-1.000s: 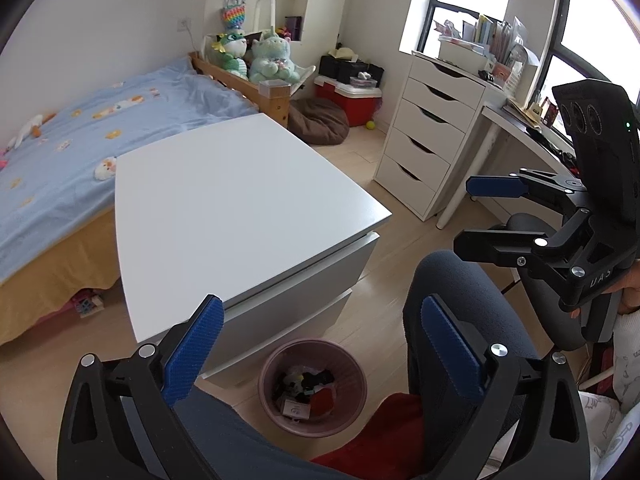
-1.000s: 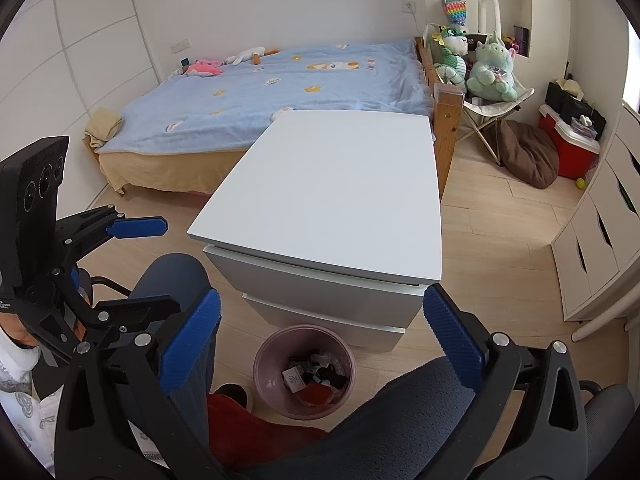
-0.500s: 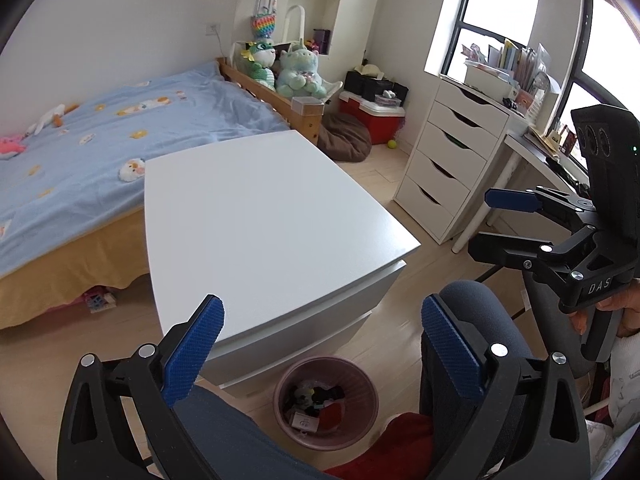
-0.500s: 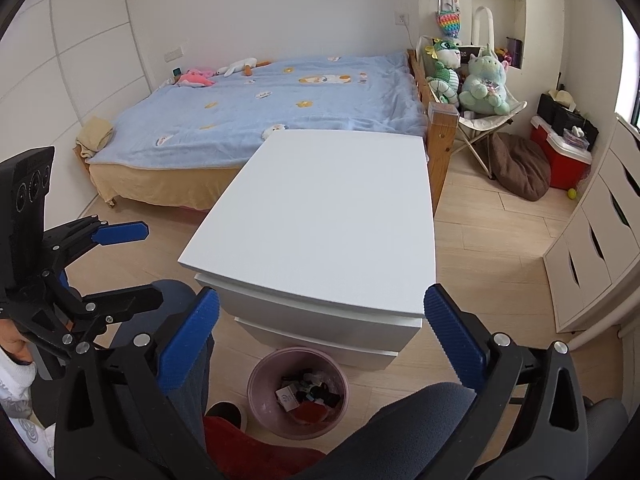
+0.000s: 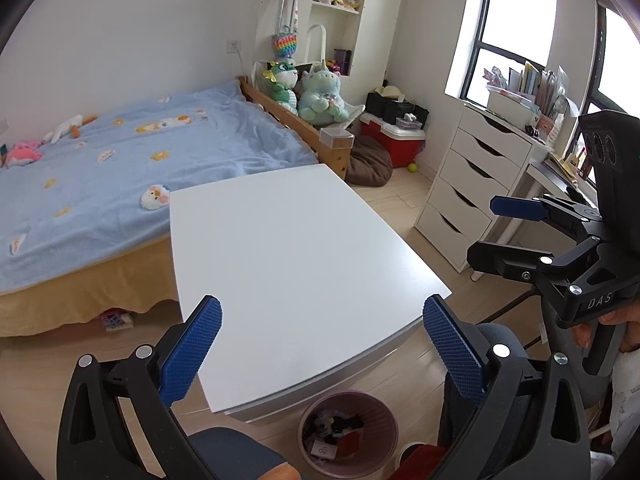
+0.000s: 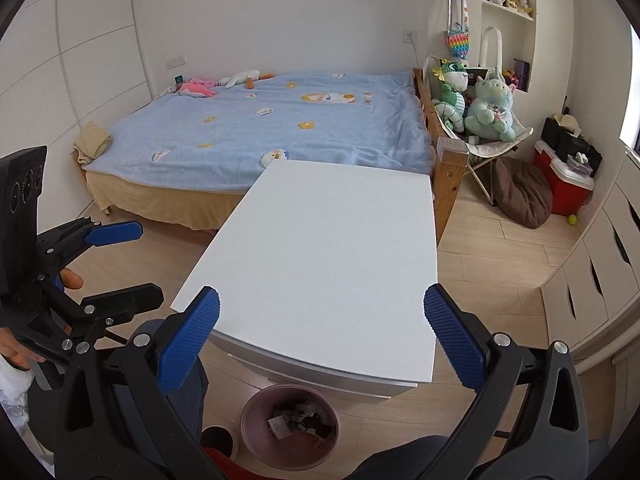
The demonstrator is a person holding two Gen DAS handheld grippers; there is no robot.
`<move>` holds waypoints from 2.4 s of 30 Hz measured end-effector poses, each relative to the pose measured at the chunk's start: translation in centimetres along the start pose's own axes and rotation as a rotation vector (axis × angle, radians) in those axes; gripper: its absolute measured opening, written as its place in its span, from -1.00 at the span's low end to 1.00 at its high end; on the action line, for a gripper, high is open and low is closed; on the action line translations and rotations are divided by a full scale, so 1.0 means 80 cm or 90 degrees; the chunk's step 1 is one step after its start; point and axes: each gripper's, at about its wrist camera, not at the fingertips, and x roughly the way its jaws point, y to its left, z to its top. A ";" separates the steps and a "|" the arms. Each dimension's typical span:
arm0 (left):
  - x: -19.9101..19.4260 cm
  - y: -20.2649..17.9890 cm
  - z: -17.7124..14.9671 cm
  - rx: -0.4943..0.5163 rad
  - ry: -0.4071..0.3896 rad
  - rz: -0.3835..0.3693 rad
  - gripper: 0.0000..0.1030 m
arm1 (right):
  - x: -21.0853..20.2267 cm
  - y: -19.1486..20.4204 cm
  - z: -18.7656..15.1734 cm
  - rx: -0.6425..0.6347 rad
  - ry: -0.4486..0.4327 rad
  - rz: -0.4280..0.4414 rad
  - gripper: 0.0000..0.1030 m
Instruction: Collect trash
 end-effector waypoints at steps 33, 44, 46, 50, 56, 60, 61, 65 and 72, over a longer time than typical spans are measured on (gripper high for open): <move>0.005 0.009 0.011 -0.035 -0.003 -0.007 0.88 | 0.019 -0.005 0.007 -0.009 0.029 0.025 0.94; 0.005 0.010 0.010 -0.033 -0.005 -0.010 0.88 | 0.019 -0.006 0.007 -0.009 0.029 0.025 0.94; 0.005 0.010 0.010 -0.034 -0.005 -0.011 0.88 | 0.019 -0.006 0.007 -0.009 0.029 0.025 0.94; 0.005 0.009 0.010 -0.033 -0.004 -0.012 0.88 | 0.019 -0.006 0.007 -0.009 0.029 0.025 0.94; 0.004 0.007 0.010 -0.032 -0.004 -0.014 0.88 | 0.019 -0.007 0.007 -0.009 0.031 0.025 0.94; 0.004 0.007 0.010 -0.032 -0.003 -0.014 0.88 | 0.020 -0.010 0.003 -0.007 0.033 0.024 0.94; 0.004 0.008 0.010 -0.032 -0.004 -0.014 0.88 | 0.020 -0.009 0.003 -0.007 0.033 0.024 0.94; 0.004 0.006 0.010 -0.032 -0.004 -0.016 0.88 | 0.019 -0.010 0.003 -0.007 0.033 0.024 0.94; 0.003 0.004 0.010 -0.031 -0.004 -0.016 0.88 | 0.020 -0.010 0.003 -0.007 0.033 0.024 0.94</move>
